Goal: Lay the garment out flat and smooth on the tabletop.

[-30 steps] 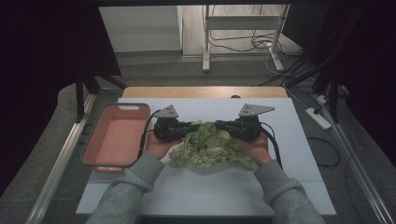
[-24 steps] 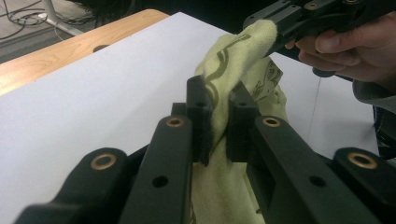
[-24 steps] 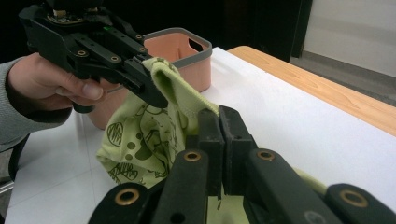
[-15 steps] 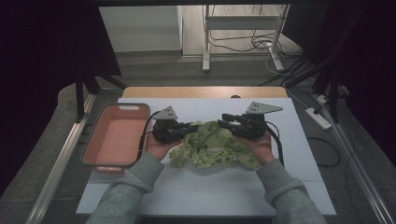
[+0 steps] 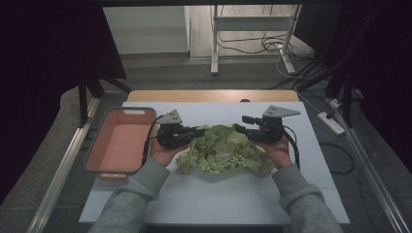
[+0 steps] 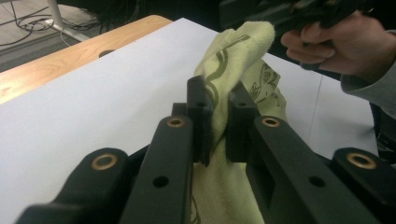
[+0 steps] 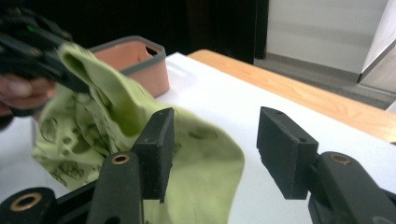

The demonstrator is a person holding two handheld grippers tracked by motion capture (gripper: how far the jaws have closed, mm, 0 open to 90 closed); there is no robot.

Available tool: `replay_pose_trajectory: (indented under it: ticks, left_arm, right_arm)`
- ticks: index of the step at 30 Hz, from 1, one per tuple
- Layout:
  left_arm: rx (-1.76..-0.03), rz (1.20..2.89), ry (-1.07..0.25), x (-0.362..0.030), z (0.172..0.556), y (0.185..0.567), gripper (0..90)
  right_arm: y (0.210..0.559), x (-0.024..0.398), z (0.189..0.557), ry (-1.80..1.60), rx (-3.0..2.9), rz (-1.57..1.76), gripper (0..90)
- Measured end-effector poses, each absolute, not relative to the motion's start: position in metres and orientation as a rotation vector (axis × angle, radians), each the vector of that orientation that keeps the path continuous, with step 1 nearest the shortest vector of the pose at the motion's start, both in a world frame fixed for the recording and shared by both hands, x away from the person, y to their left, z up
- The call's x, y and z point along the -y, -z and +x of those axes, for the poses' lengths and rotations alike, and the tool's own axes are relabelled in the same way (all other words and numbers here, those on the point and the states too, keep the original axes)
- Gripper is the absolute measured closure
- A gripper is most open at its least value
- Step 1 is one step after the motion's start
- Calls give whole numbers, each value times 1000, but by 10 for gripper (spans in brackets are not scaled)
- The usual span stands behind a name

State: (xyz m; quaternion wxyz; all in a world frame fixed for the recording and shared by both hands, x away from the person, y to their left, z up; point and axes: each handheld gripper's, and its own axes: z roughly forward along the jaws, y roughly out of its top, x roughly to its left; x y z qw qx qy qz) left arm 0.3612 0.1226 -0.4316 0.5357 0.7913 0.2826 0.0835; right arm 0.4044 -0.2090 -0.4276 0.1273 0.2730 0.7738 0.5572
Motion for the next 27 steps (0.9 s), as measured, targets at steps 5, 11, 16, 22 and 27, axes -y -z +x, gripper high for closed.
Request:
replay_pose_trajectory:
  ticks: [5, 11, 16, 22, 27]
  left_arm:
    - [-672, 1877, -199, -124, 361, 430, 826]
    - [-667, 1872, -200, -125, 359, 428, 826]
    - [-670, 1872, -202, -125, 359, 428, 826]
    - [-678, 1860, -196, -127, 360, 429, 825]
    - [-685, 1852, -198, -128, 360, 429, 825]
  right_arm:
    - [437, 205, 410, -1590, -2310, 779, 448]
    - [447, 198, 414, -1570, -2367, 784, 447]
    - [452, 196, 416, -1613, -2401, 798, 679]
    - [448, 201, 416, -1724, -2362, 817, 825]
    - [445, 201, 412, -1731, -2338, 811, 873]
